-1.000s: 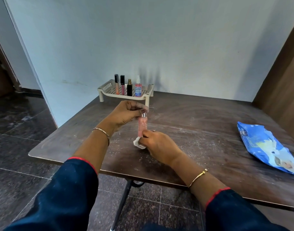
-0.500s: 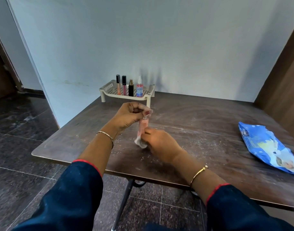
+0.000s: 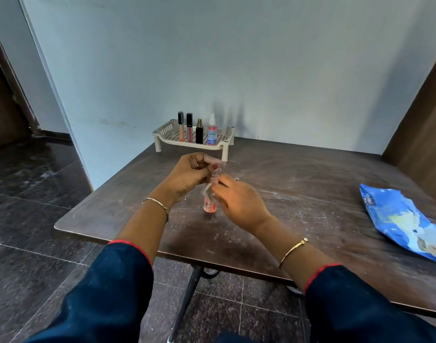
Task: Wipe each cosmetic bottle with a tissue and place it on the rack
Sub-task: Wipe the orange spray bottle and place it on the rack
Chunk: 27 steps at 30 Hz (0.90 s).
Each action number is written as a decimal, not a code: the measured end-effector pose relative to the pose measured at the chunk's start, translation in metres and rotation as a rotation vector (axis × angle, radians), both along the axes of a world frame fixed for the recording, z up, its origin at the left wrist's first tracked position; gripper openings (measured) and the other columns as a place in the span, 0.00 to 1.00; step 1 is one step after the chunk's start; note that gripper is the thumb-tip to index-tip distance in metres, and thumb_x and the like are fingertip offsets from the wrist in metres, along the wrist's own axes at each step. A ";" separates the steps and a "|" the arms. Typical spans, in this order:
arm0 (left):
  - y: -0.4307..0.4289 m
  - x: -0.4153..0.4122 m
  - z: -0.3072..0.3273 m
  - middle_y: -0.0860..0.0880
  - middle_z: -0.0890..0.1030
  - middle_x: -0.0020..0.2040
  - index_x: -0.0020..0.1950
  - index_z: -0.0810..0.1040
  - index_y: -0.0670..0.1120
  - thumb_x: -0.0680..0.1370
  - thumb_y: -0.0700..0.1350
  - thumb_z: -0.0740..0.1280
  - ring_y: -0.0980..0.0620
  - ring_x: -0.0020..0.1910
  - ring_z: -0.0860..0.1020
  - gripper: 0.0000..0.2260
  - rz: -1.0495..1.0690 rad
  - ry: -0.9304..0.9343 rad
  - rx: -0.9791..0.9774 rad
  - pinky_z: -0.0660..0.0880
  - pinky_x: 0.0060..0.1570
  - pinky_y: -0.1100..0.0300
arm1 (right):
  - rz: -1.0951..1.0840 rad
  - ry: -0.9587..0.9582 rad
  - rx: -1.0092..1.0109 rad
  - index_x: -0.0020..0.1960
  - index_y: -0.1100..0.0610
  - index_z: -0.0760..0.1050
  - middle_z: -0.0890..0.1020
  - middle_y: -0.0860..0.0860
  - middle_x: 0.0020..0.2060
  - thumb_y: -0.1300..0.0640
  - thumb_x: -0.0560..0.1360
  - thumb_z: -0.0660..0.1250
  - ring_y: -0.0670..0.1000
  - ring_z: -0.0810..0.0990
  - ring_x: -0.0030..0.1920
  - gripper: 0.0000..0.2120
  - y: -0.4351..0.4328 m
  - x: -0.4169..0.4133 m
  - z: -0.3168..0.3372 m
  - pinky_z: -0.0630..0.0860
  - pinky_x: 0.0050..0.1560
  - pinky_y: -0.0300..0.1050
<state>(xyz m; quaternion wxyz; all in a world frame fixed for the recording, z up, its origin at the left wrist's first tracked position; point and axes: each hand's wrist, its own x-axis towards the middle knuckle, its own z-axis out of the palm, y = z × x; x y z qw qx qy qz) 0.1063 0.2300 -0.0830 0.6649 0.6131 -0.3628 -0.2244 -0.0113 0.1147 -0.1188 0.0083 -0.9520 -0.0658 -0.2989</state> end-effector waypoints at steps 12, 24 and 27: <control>0.002 0.000 -0.001 0.45 0.83 0.41 0.50 0.81 0.39 0.72 0.36 0.71 0.55 0.37 0.81 0.07 0.137 0.001 -0.019 0.79 0.38 0.64 | -0.014 -0.024 0.045 0.53 0.59 0.77 0.78 0.54 0.48 0.67 0.71 0.69 0.54 0.80 0.40 0.12 -0.003 0.007 0.016 0.81 0.38 0.51; 0.006 0.002 0.003 0.47 0.83 0.45 0.51 0.82 0.42 0.73 0.39 0.72 0.55 0.43 0.81 0.07 0.145 -0.004 0.034 0.80 0.40 0.63 | 0.090 0.189 -0.117 0.54 0.59 0.78 0.78 0.58 0.53 0.65 0.72 0.68 0.59 0.80 0.43 0.11 0.010 0.000 -0.016 0.81 0.41 0.54; 0.002 0.000 0.002 0.48 0.83 0.42 0.50 0.83 0.43 0.73 0.40 0.72 0.52 0.43 0.80 0.06 0.167 -0.087 0.053 0.80 0.47 0.55 | 0.079 0.216 -0.101 0.56 0.59 0.78 0.78 0.57 0.53 0.65 0.74 0.66 0.59 0.80 0.44 0.12 0.008 0.000 -0.013 0.80 0.43 0.55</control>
